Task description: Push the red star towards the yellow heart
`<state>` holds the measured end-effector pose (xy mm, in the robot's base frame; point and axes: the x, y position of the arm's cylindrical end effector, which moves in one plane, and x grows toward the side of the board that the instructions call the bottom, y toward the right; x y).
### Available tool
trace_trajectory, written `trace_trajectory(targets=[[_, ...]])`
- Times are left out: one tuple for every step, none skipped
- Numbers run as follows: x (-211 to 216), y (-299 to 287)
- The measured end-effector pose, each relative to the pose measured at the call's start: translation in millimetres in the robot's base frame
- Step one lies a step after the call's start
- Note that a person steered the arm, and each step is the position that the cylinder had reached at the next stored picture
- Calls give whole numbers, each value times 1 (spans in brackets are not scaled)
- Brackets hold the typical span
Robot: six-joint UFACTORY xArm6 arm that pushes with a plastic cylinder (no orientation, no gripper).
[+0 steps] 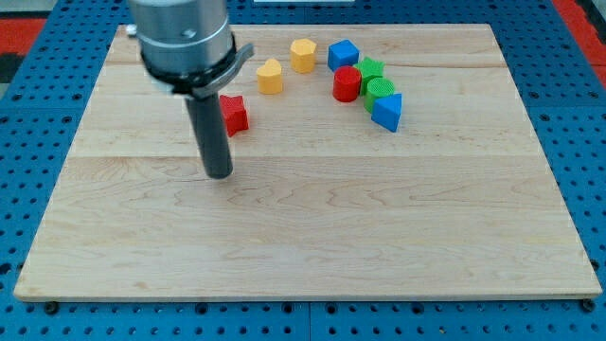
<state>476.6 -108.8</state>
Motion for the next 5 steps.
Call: trace_trajectory(targets=[[-21,-1],[-47,-9],[-57,-11],[-66,-12],[-72,-11]])
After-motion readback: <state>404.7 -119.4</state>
